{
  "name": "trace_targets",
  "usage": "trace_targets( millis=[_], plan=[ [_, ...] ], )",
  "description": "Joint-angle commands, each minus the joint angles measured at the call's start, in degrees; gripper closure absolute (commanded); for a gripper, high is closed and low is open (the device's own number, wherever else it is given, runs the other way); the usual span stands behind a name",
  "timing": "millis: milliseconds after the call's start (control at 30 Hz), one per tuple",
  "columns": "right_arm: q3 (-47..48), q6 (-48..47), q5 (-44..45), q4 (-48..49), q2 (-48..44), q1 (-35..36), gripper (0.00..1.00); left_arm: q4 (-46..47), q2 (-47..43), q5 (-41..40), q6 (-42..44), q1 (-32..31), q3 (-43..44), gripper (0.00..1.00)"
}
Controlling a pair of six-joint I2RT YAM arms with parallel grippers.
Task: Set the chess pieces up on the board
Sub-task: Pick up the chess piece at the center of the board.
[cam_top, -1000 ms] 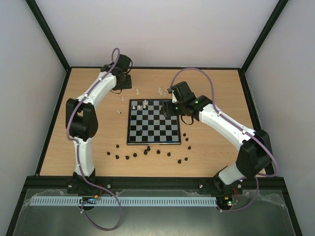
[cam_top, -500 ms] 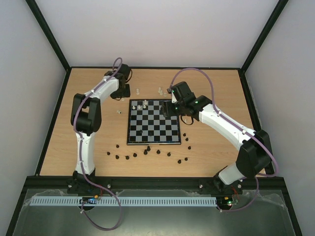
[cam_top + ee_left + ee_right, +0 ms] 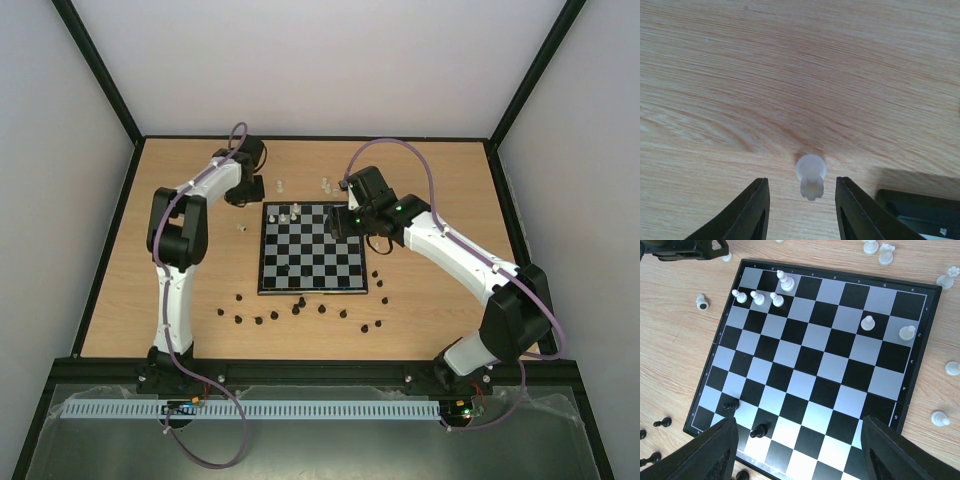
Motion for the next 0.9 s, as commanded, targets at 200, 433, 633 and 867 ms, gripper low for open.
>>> trace_targets(
  millis=[200,433,633,867],
  plan=[
    [-0.6,-0.2,-0.4,-0.2,0.3,0.4,0.32,0.5,2.5,1.5,0.1,1.0,1.2,0.72],
    [-0.5,-0.2,-0.4,-0.1,0.3,0.5,0.32,0.3,1.9,0.0,-0.1,1.0,1.4,0.82],
    [-0.5,-0.2,-0.4,-0.1,0.4,0.5,0.32,-0.5,0.4,-0.4,-0.1,0.8,0.9,0.91],
    [-0.5,-0.1,-0.4,0.0,0.5,0.7,0.32,-1.3,-5.9,-0.4,-0.2,-2.3,-1.9,0.91]
  ],
)
